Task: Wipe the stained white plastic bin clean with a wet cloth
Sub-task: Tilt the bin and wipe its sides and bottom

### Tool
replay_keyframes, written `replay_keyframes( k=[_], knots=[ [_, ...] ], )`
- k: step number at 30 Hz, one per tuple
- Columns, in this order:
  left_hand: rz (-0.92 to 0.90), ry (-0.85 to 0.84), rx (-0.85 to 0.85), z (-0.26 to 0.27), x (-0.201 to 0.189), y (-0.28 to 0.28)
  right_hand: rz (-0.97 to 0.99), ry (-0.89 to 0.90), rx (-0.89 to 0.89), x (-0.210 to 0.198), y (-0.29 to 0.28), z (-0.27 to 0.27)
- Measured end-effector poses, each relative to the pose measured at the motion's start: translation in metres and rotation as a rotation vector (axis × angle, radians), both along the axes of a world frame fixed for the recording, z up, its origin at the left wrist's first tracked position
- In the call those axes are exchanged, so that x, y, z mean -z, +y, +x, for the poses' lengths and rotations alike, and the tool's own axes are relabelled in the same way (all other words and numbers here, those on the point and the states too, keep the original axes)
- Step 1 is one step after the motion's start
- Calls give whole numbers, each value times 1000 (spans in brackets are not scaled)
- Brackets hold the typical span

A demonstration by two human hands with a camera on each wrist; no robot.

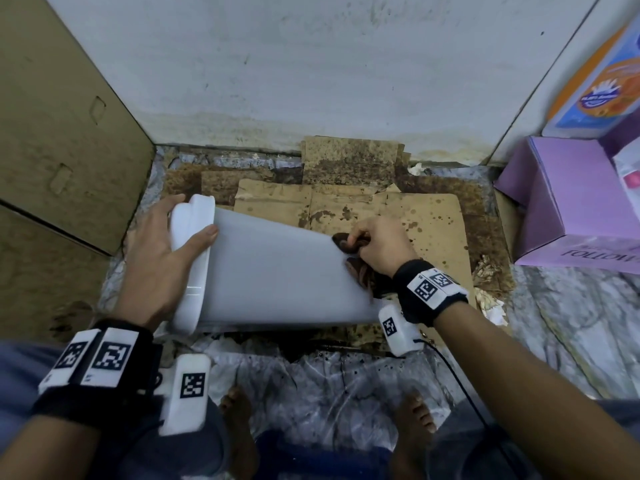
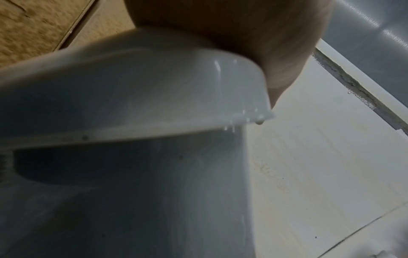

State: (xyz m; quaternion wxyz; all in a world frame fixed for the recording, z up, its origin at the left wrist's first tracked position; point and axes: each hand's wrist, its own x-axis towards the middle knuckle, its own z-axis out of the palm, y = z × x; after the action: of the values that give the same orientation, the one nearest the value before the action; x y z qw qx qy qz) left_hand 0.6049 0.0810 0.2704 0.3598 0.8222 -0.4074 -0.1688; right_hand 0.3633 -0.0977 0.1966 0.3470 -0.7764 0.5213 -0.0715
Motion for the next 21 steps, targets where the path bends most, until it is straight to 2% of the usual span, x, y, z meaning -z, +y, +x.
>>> replay_keyframes(
  k=[2,4,7,9,13,15,17,21],
  knots=[
    [-4,-16,11,-4,-2,0,29,76,0,-5,-9,-1],
    [3,-21,16,-6,-3,-1,51,71,68,-12,-25,-3],
    [5,-24,14,-4,-3,-1,65,-38,281,-27,-51,-17],
    [4,-20,12,-3,-3,0,69,-133,349,-33,-56,-25],
    [18,-4,6,-3,-3,0,68,-318,293,-27,-22,-4],
    [16,7,3,-2,-3,0,92,-260,177,-10,2,12],
    [15,13,4,-2,-4,0,36,-183,99,6,20,19],
    [12,-5,4,-5,-3,2,-79,-96,137,15,24,13]
  ],
)
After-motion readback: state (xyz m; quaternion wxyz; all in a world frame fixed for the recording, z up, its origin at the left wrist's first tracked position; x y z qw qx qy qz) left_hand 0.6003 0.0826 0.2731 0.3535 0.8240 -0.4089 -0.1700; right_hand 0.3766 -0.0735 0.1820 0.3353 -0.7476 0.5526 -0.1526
